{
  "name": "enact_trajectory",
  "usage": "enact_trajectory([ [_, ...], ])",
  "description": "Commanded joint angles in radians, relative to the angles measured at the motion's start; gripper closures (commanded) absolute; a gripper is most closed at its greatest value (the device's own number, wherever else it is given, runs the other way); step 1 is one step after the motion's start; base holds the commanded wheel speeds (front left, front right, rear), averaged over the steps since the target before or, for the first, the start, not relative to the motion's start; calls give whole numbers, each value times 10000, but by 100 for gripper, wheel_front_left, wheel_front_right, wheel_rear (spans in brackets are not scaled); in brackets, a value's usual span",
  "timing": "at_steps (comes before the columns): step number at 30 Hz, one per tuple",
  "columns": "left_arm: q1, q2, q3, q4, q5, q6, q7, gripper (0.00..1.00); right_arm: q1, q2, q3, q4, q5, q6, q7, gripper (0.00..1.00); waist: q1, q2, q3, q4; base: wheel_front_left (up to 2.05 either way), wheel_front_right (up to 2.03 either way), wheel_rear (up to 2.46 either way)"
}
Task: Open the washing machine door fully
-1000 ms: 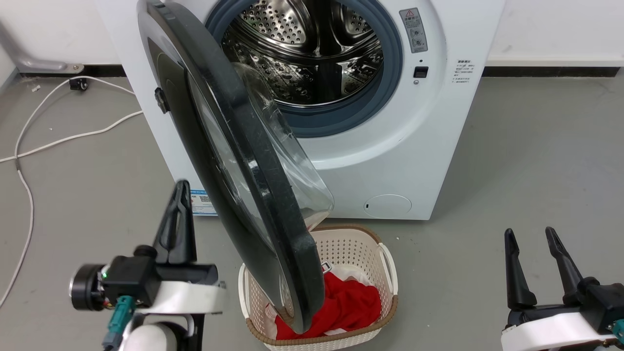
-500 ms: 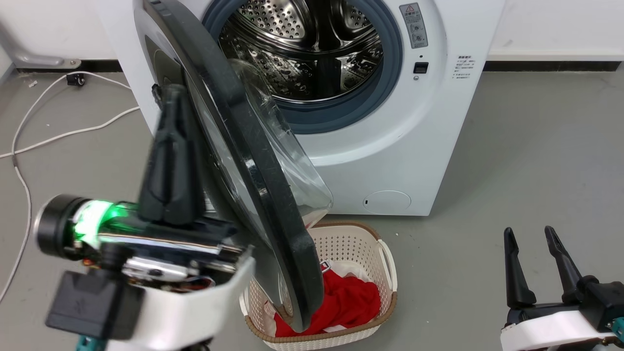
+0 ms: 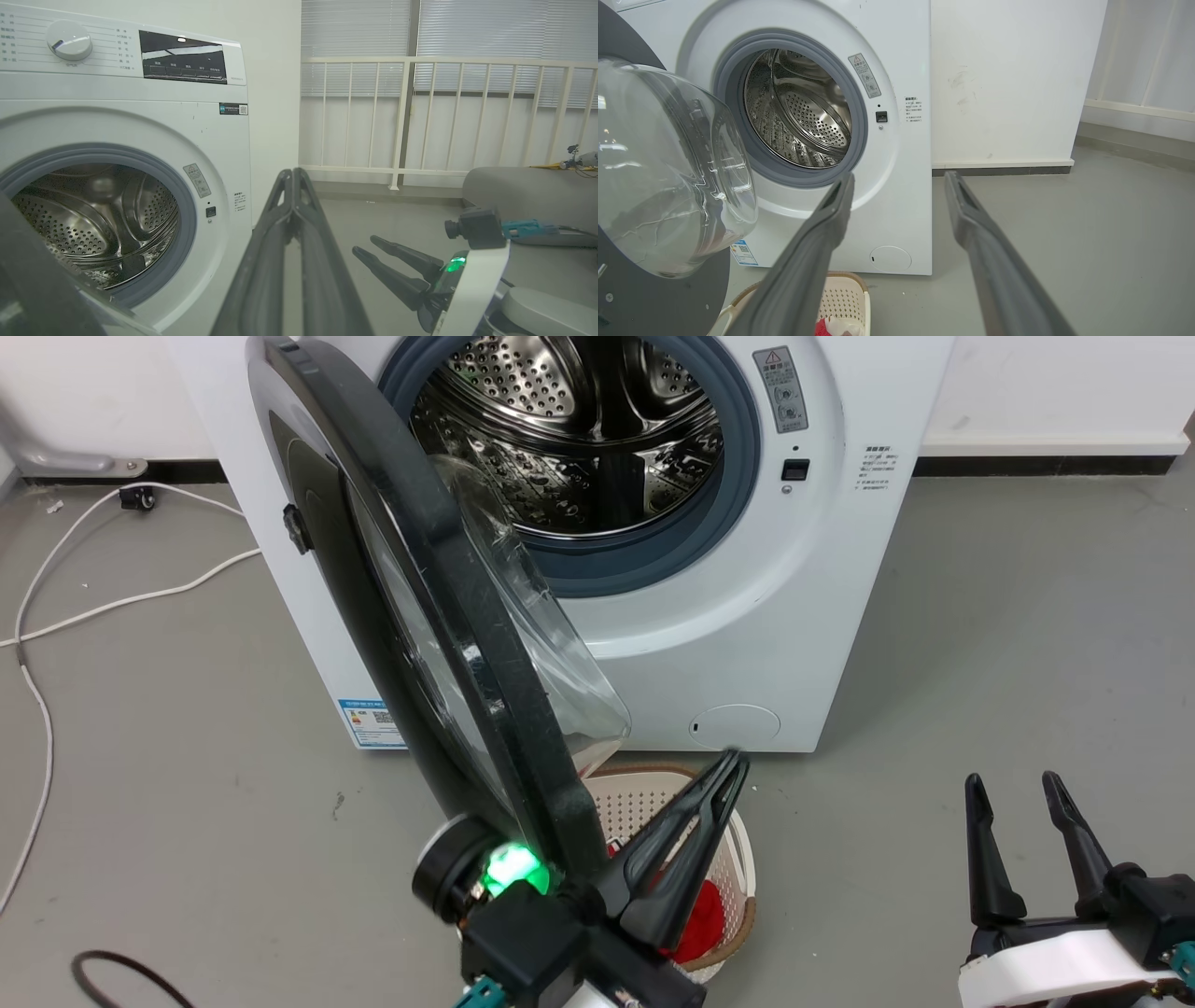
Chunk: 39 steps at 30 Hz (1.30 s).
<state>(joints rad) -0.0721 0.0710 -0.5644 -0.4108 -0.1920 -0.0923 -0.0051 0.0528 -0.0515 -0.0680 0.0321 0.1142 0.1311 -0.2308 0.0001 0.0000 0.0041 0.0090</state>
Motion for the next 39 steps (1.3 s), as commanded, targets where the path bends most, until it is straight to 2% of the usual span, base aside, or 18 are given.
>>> enact_trajectory([
  [1, 174, 78, -9, 87, -80, 58, 148, 100, 112, 24, 8, 8, 20, -7, -3, 0, -1, 0, -2, 14, 0, 0, 0],
  [2, 646, 295, -37, 390, -216, 207, 762, 100, 99, 24, 55, 19, 40, -5, 22, 0, -1, 0, -11, 30, 0, 0, 0],
  [3, 767, 381, -10, 522, -234, 265, 939, 100, 103, 24, 71, 26, 45, -7, 34, 0, -1, 0, -19, 32, 0, 0, 0],
  [7, 1012, 526, 106, 1044, -192, 469, 1203, 100, 83, 23, 128, 29, 80, -5, 72, 0, -1, 0, 21, 44, 0, 0, 0],
  [24, -142, 11, 466, 3394, -213, 1252, -110, 100, -90, 24, 277, 195, 263, -7, 114, 0, -1, 0, 216, -178, 0, 0, 0],
  [32, 52, 160, 761, 3603, -219, 1591, -354, 100, -121, 25, 295, 232, 337, -5, 98, 0, -1, 0, 293, -135, 0, 0, 0],
  [39, 550, 410, 909, 3176, -147, 1949, -409, 100, -120, 25, 313, 294, 399, -7, 60, 0, -1, 0, 284, -21, 0, 0, 0],
])
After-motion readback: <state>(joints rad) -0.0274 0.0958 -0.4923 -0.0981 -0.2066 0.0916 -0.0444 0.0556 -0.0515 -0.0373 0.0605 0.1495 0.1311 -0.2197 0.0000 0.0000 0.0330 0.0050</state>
